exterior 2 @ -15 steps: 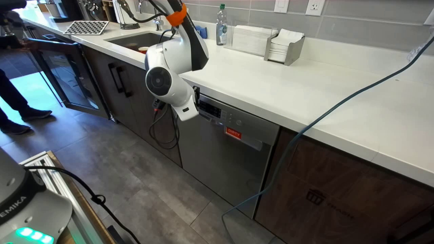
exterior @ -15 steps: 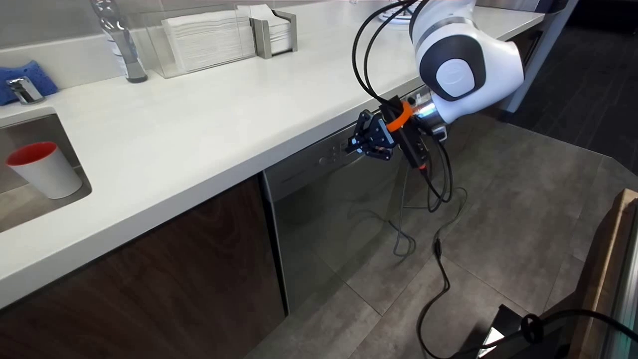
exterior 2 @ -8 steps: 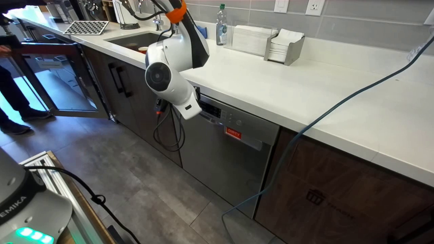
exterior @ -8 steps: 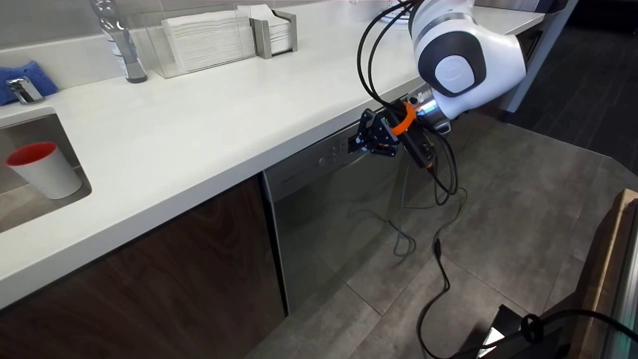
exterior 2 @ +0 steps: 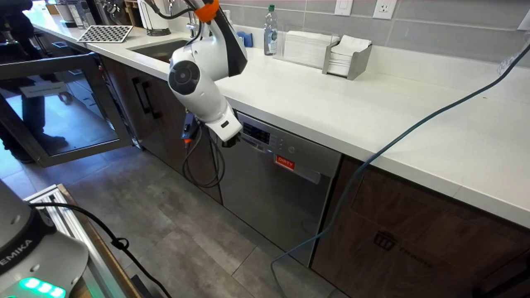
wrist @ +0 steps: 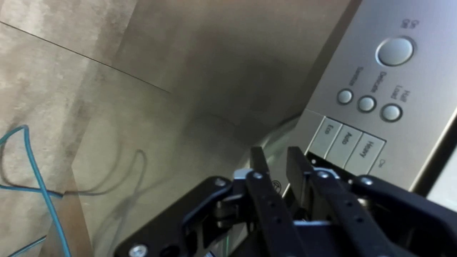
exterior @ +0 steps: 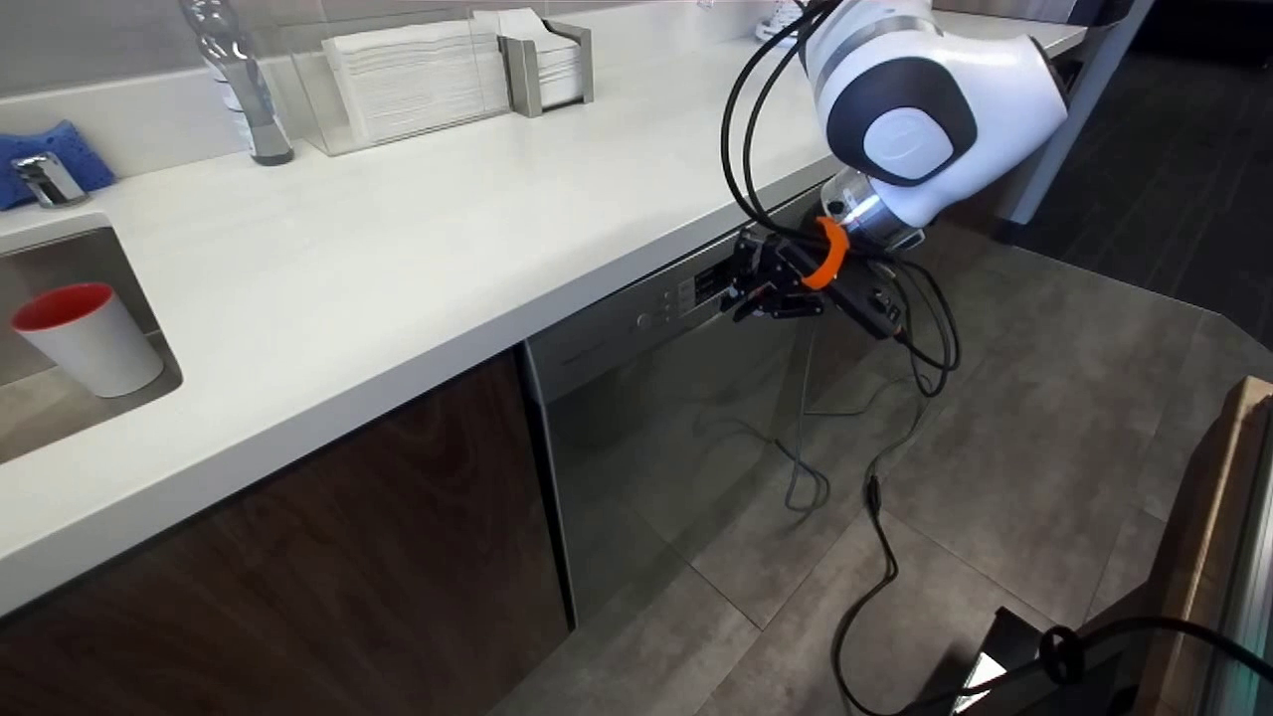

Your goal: Press a button on the dish washing machine

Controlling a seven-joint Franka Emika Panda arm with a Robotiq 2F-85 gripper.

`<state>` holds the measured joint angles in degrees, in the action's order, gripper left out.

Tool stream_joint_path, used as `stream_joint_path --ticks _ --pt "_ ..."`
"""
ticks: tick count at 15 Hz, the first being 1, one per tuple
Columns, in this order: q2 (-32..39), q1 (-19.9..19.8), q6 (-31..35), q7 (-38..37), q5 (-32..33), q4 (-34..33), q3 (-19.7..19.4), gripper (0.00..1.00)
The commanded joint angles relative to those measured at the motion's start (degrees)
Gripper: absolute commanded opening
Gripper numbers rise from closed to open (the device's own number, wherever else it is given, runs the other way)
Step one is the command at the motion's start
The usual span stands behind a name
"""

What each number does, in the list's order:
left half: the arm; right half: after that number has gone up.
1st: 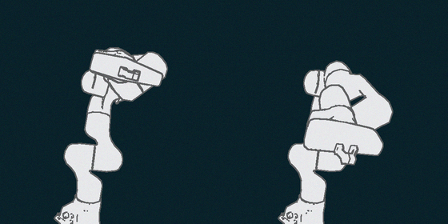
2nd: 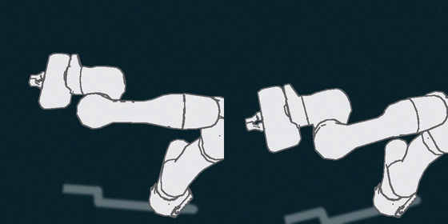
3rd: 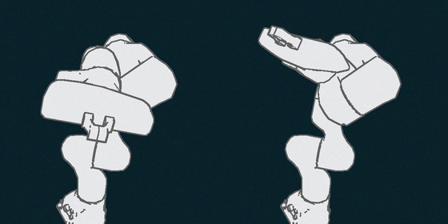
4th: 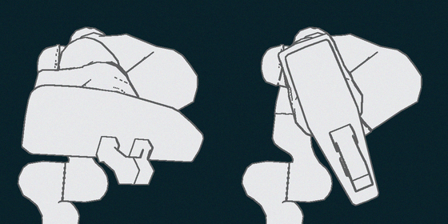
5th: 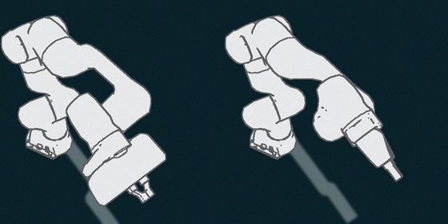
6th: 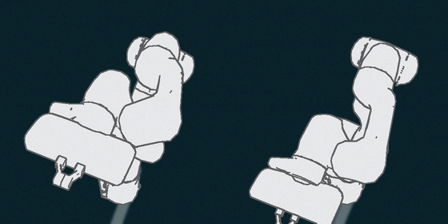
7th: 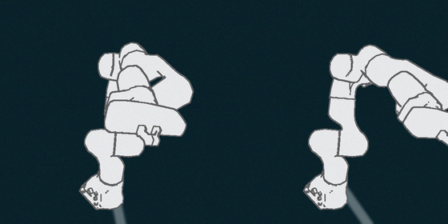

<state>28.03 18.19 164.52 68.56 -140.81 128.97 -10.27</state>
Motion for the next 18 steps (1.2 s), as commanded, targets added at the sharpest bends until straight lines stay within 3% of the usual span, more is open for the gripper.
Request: stream_joint_path --ticks 1,7,8,10,11,12,18 --pt "-3.0 0.7 6.8 -1.0 7.1 2.3 2.9 0.53" --pt "-7.0 -3.9 13.2 -6.9 24.4 8.3 13.4 0.96" --pt "-7.4 -4.7 13.5 -8.8 27.6 9.6 15.2 0.99" --pt "-8.4 -6.4 14.0 -12.8 34.6 12.4 18.4 1.0" --pt "-9.0 -3.4 13.3 -17.6 40.1 14.4 16.3 1.0" --pt "-9.4 -6.7 13.9 -18.1 42.6 15.5 19.6 1.0" --pt "-13.3 -3.9 12.9 -36.8 67.2 23.7 17.9 1.0"
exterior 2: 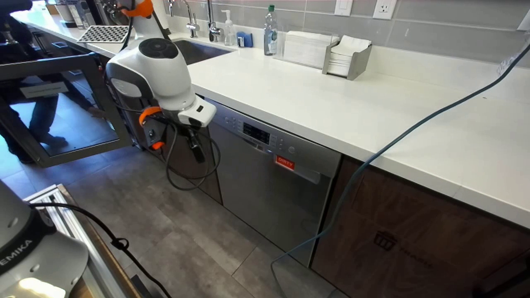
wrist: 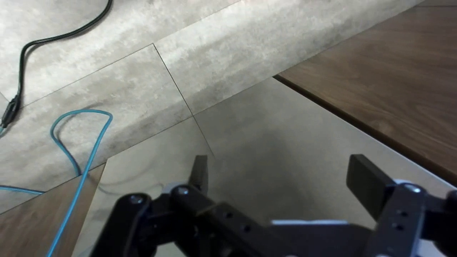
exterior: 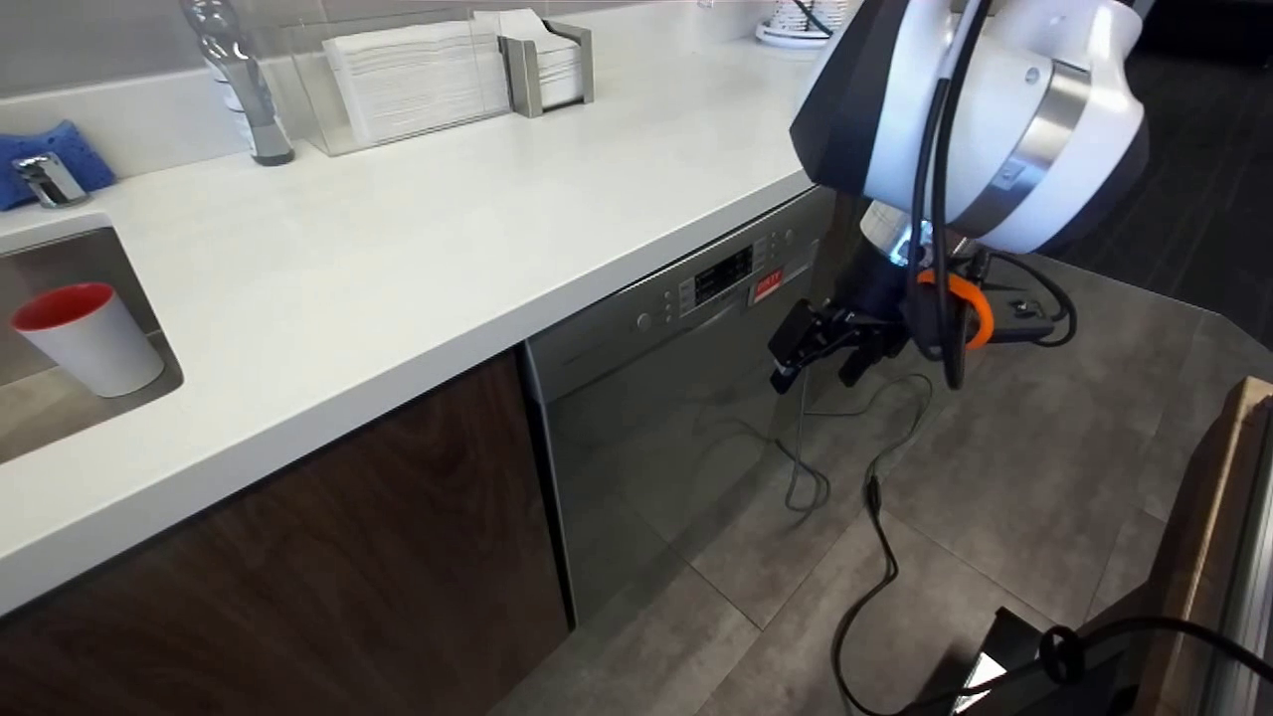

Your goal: Press a button on the dish washing machine

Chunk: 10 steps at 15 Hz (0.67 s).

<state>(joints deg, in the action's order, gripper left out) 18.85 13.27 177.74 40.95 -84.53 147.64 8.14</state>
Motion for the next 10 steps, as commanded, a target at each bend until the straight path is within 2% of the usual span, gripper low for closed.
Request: stream_joint_path --ticks 1,3,4,7,10 --pt "-4.6 1.0 -0.4 -12.2 15.3 6.0 -0.8 1.0" --pt "-5.9 0.9 -0.7 -18.2 24.1 7.8 -1.4 1.0" --pt "-6.8 4.9 -2.0 -20.4 27.0 8.4 -5.6 1.0" --pt "-8.8 10.8 -4.0 -29.1 39.2 10.0 -12.9 1.0" --pt "-10.0 17.6 -6.9 -37.6 51.8 9.8 -21.9 1.0"
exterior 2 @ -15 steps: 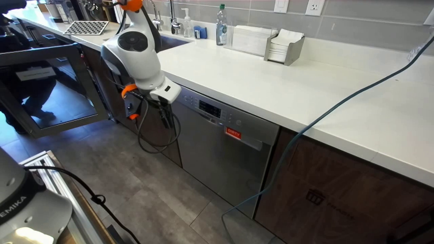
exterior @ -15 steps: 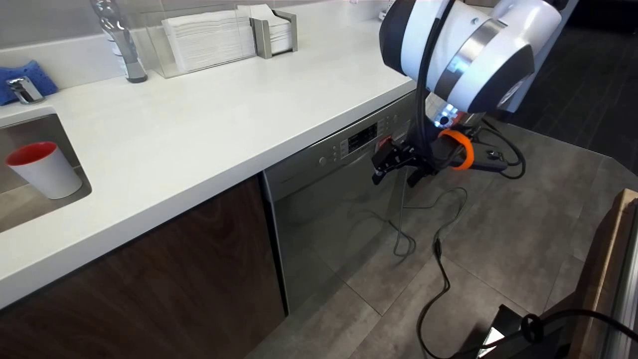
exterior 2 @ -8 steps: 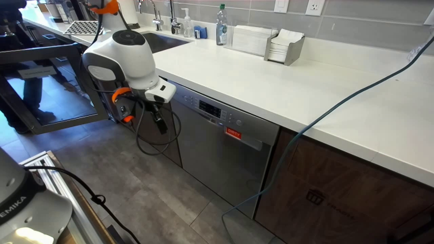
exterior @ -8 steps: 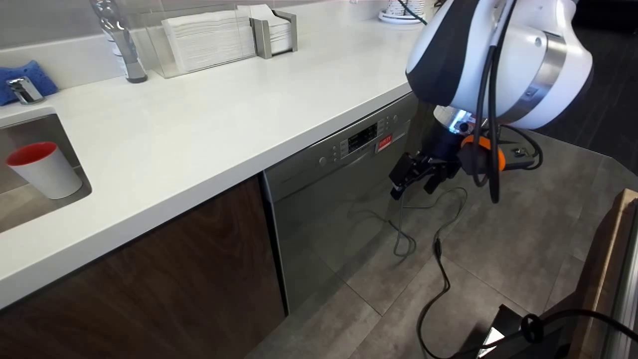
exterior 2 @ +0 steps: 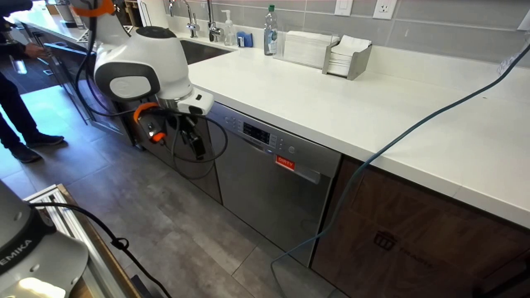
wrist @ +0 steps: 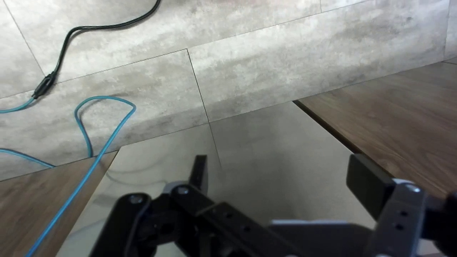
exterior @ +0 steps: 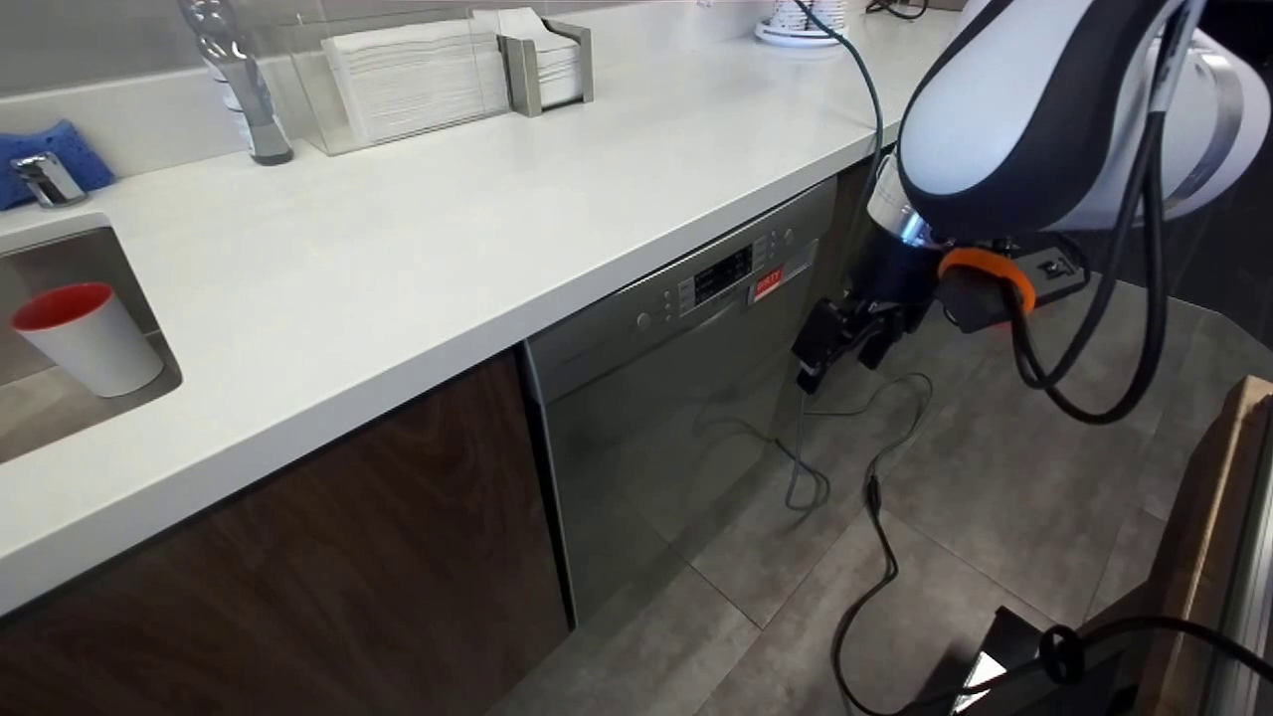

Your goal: Press a button on the dish washing machine

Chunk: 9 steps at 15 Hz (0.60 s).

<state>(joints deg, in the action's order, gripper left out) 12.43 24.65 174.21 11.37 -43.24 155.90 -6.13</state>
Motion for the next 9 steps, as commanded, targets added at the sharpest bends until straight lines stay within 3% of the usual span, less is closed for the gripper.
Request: stream_joint_path --ticks 1,5,9 --pt "-4.6 8.5 -5.0 -11.2 14.8 1.2 -10.5 1.0" --pt "-7.6 14.6 -11.6 -22.1 30.6 -1.4 -19.2 1.0" --pt "-11.8 15.7 -19.4 -29.1 40.3 -4.4 -21.4 1.0"
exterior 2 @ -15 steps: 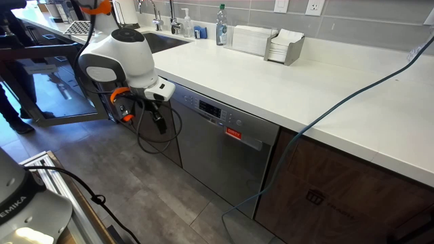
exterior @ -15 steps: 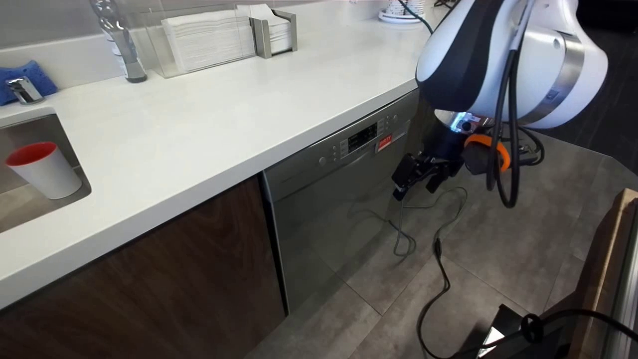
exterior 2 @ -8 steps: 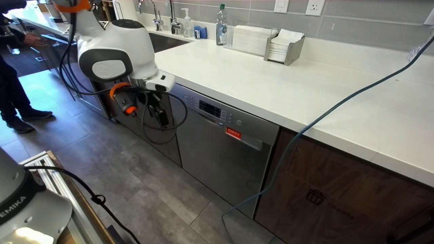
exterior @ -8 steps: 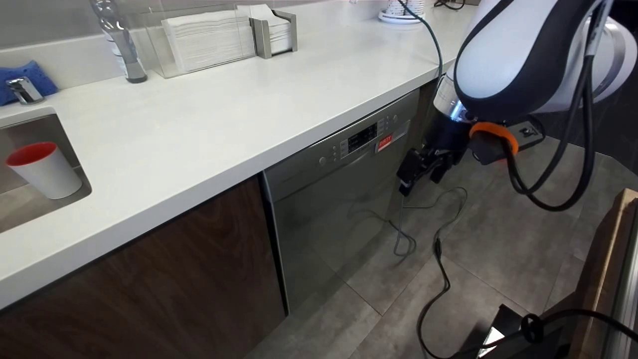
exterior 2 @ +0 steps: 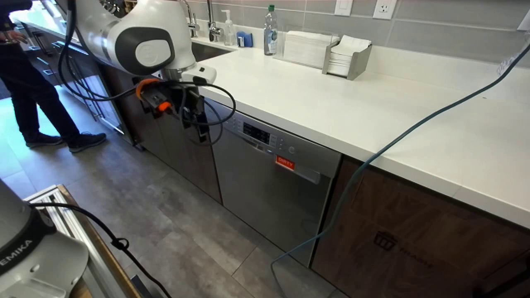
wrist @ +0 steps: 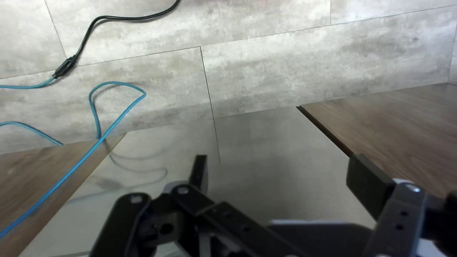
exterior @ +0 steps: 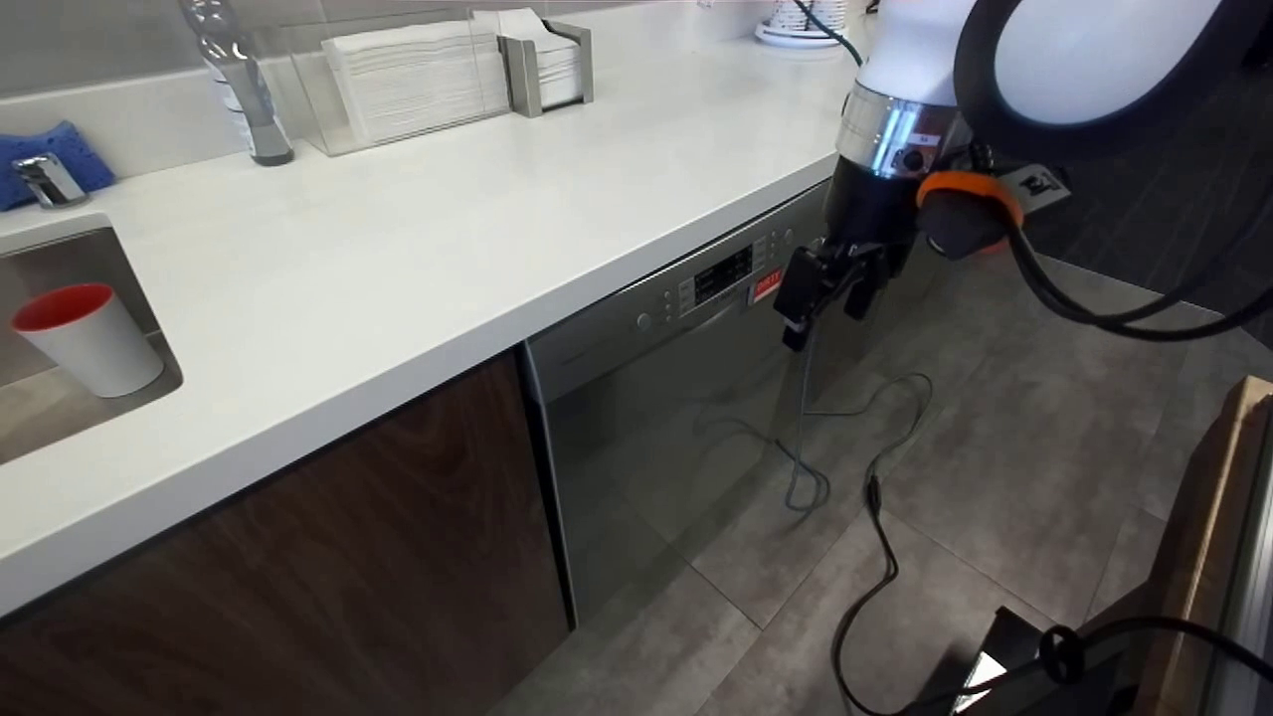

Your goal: Press a button on the dish washing machine

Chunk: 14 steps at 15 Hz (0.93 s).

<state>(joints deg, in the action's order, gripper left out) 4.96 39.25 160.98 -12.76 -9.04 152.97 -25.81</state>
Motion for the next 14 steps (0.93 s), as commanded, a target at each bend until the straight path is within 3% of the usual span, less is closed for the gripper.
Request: stream_joint_path --ticks 1,4,5,6,14 --pt "-5.5 -9.5 -7.8 -6.9 8.9 -2.2 8.5 1.0" --pt "-8.2 -17.6 -12.8 -6.3 7.8 -3.6 17.6 1.0" --pt "-5.4 -20.0 -9.2 -4.7 6.1 -3.2 19.9 1.0" --pt "-6.3 -21.5 -10.6 -4.6 5.9 -3.6 21.6 1.0" --pt "-7.4 -22.7 -11.6 -4.5 5.8 -3.6 22.9 1.0"
